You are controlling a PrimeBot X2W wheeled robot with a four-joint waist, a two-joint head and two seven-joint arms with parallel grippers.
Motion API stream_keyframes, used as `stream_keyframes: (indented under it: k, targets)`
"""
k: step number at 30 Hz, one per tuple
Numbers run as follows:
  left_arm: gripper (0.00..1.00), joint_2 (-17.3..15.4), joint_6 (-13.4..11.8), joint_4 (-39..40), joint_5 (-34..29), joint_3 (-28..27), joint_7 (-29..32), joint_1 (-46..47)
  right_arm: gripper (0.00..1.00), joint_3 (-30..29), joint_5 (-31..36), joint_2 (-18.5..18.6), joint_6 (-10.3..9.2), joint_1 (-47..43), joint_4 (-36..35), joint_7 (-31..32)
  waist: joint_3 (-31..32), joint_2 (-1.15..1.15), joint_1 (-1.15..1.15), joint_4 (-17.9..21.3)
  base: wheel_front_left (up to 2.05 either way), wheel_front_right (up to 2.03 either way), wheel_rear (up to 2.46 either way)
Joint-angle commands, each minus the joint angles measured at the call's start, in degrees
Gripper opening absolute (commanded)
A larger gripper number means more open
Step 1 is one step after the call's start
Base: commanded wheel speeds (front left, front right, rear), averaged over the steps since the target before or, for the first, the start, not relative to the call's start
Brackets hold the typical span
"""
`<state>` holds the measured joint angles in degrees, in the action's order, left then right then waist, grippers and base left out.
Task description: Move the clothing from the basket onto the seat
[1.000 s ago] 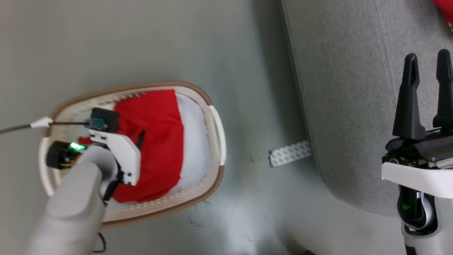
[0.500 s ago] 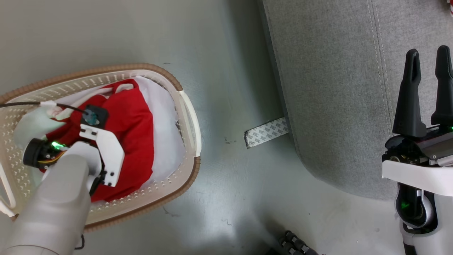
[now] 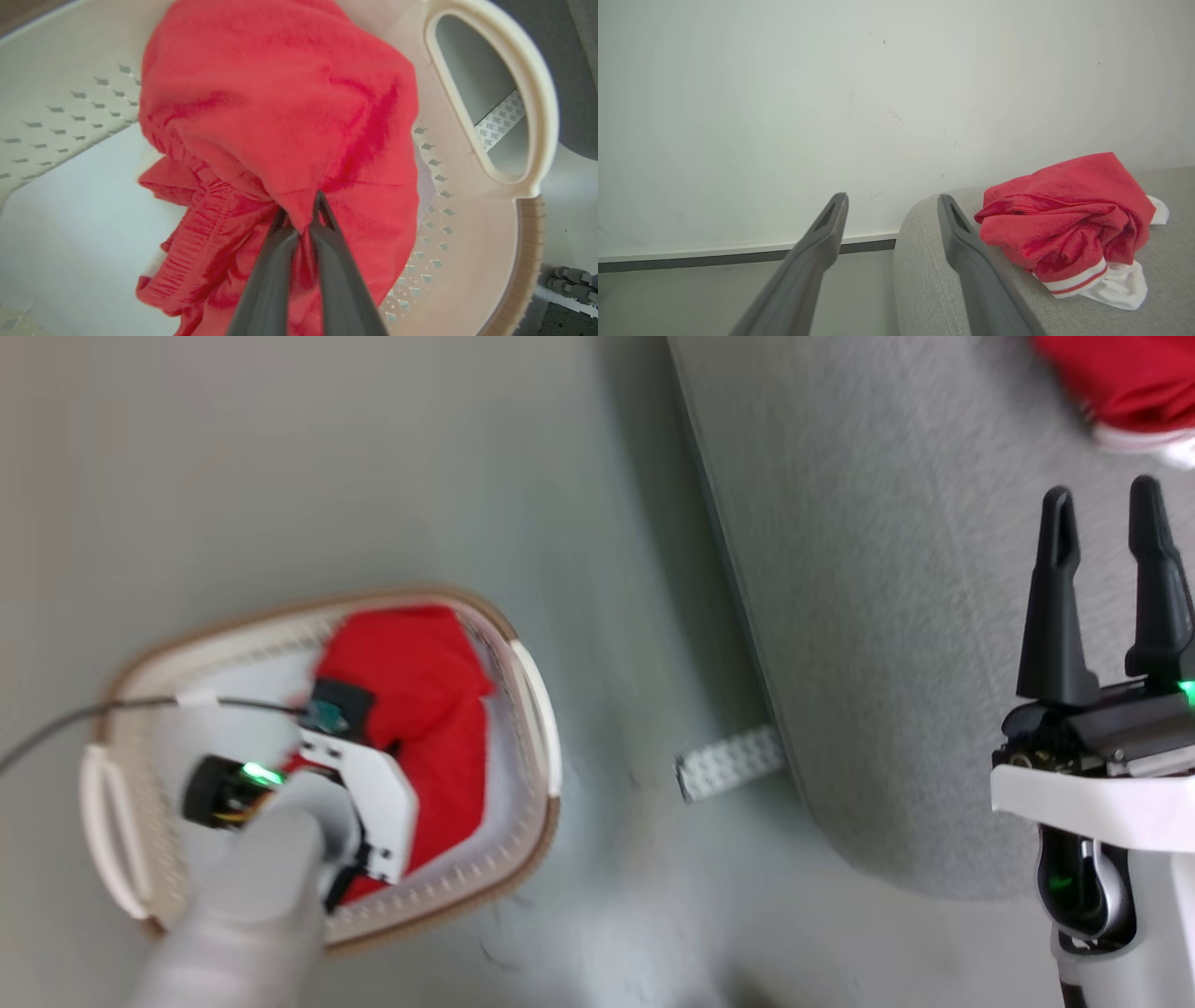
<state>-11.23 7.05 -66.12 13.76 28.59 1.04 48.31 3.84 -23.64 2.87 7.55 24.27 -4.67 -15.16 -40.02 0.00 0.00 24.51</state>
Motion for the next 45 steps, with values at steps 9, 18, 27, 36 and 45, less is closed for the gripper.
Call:
stream_keyframes:
  k: [9, 18, 27, 36, 45]
  targets:
    - [0.0, 5.76, 0.43, 2.36, 4.27, 2.7, -8.11, -4.73, 1.0, -0.5, 3.66, 1.09, -0.13, -5.91, 2.74, 0.02, 20.18, 0.0, 0.0, -8.4, 0.0, 0.0, 0.0]
    - [0.0, 7.37, 0.42, 12.63, 11.09, 7.32, -12.87, -9.45, 1.0, 1.56, 3.32, 3.01, -0.13, -12.37, 5.33, 0.02, 31.57, 0.0, 0.0, -15.31, 0.0, 0.0, 0.0]
    - [0.0, 3.03, -1.05, 28.25, 11.66, 7.87, -12.05, -11.88, 1.0, 4.87, 2.41, 2.36, -0.13, -18.66, 7.8, 0.02, 39.67, 0.0, 0.0, -20.34, 0.0, 0.0, 0.0]
    - [0.0, -2.14, -5.65, 51.7, 14.09, 5.38, -3.63, -14.9, 1.0, 7.34, 2.65, 1.76, -0.13, -21.09, 7.91, 0.02, 41.42, 0.0, 0.0, -22.19, 0.0, 0.0, 0.0]
    - [0.0, -4.64, -8.53, 62.51, 14.76, 5.39, 0.83, -19.4, 1.0, 9.03, 2.7, 2.56, -0.13, -19.89, 8.14, 0.02, 40.99, 0.0, 0.0, -22.01, 0.0, 0.0, 0.0]
